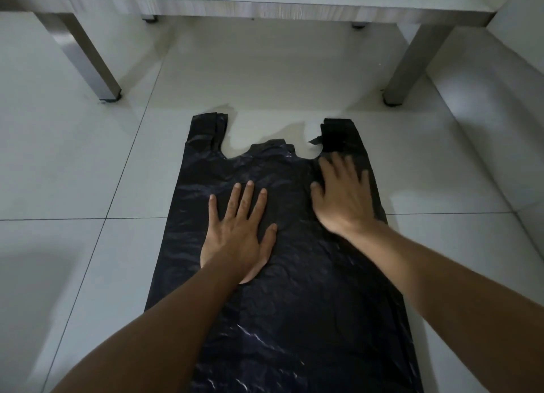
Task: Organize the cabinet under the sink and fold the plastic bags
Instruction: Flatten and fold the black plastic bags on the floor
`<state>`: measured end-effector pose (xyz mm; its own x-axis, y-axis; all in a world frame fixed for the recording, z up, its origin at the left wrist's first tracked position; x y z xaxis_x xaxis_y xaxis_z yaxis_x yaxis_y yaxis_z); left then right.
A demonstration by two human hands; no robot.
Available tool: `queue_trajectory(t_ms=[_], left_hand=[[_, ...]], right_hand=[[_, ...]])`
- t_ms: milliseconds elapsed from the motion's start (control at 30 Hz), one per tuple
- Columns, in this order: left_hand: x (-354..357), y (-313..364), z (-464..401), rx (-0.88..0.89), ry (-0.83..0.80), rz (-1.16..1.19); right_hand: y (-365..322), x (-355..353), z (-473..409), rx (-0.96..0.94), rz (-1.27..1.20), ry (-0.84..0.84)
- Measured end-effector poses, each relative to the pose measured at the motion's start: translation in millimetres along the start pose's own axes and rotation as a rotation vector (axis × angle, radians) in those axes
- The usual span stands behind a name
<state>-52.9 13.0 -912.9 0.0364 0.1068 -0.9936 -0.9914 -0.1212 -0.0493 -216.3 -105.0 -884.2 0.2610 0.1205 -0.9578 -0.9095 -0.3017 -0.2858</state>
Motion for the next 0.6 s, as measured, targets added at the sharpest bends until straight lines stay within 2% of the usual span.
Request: queue_trajectory(t_ms=[100, 267, 367, 433, 533, 600], left_hand=[[0, 0, 0, -0.001, 0.000, -0.003], [0, 0, 0, 0.002, -0.011, -0.003], [-2, 0, 1, -0.002, -0.012, -0.001], [-4, 0, 1, 0.000, -0.013, 0.007], [-5, 0, 1, -0.002, -0.015, 0.010], [-4, 1, 1, -0.002, -0.013, 0.001]], right_hand=[[8, 15, -10, 0.025, 0.050, -0.113], [47, -4, -72, 0.276, -0.013, -0.153], [46, -15, -77, 0.362, -0.106, -0.104], [33, -15, -65, 0.339, -0.097, -0.048], [3, -4, -36, 0.158, -0.047, 0.018], [-14, 8, -18, 0.026, -0.019, -0.013]])
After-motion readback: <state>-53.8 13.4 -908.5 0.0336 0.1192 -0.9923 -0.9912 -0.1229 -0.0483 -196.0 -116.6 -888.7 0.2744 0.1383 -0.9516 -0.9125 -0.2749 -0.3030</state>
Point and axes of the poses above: each hand's wrist, its own z-axis away from the middle knuckle, its own x-axis out of the palm, y = z × x, the point moved 3 cm from there along -z, towards the middle knuckle, and after that the axes turned 6 degrees about -z, right-handed, at the moved point
